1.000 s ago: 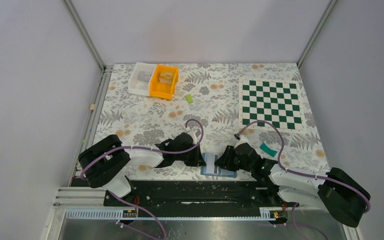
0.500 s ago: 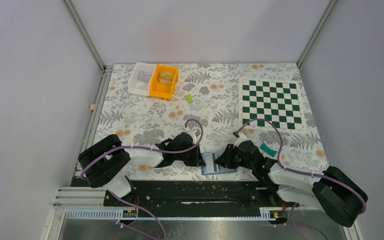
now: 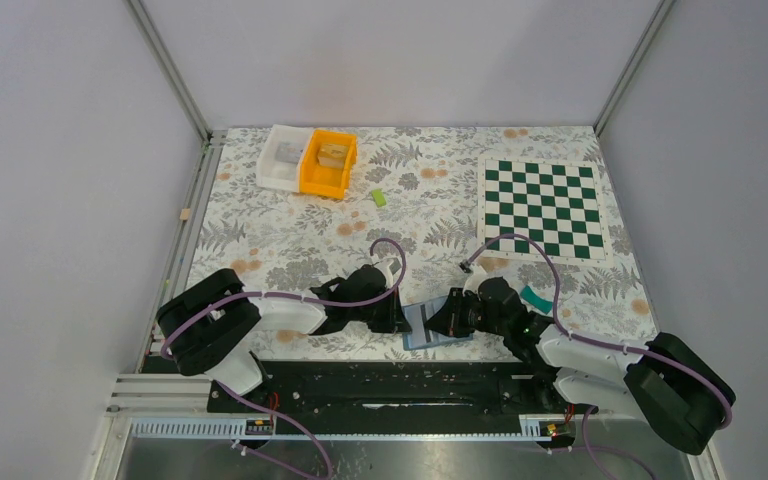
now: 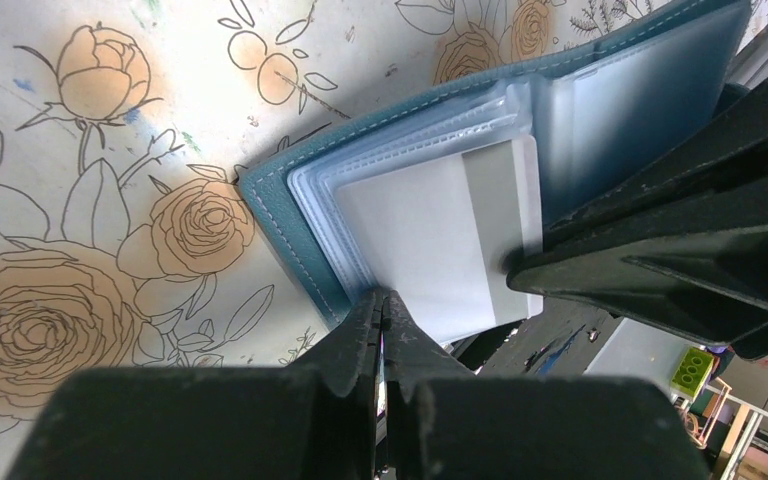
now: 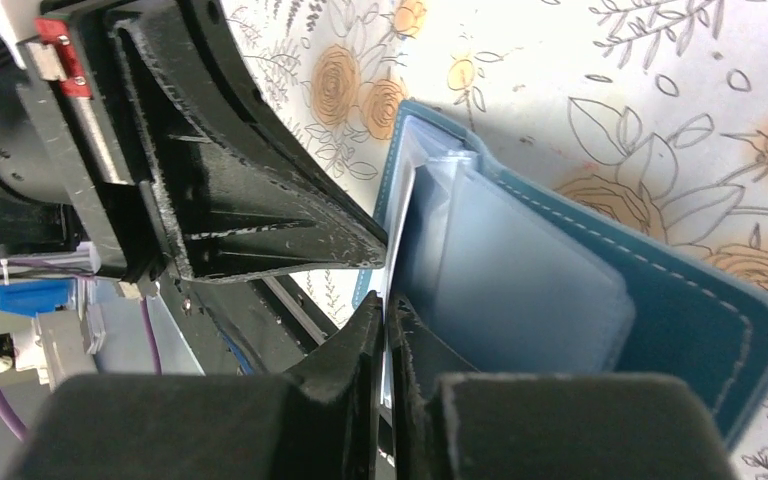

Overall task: Take the credit cards out of the card holder
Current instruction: Remove the credit card from the card holder, then place the credit card in the storage box.

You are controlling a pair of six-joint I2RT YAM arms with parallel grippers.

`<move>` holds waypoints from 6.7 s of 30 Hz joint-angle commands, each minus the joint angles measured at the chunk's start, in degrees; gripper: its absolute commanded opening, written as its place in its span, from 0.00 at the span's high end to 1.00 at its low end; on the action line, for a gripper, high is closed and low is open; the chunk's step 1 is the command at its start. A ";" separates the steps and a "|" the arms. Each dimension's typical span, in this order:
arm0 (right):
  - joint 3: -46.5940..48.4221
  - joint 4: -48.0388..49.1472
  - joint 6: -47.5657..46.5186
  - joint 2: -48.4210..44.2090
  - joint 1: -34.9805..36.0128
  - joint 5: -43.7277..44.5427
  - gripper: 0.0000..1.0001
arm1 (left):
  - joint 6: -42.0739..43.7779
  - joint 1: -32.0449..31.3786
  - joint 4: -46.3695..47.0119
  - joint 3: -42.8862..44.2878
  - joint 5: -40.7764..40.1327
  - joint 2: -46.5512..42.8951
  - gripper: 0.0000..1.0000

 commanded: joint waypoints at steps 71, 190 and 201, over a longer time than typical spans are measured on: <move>12.56 -42.08 -4.07 -19.42 -11.69 -0.33 1.00 | 3.42 -0.29 -11.60 1.82 -7.77 4.21 1.00; 19.11 -40.46 7.69 -30.73 -11.73 -7.61 0.01 | 26.97 60.45 -43.78 50.66 15.79 -5.96 1.00; 29.08 -45.01 2.08 -20.20 -11.78 -8.91 0.00 | 27.61 65.52 -43.86 70.89 16.83 16.89 1.00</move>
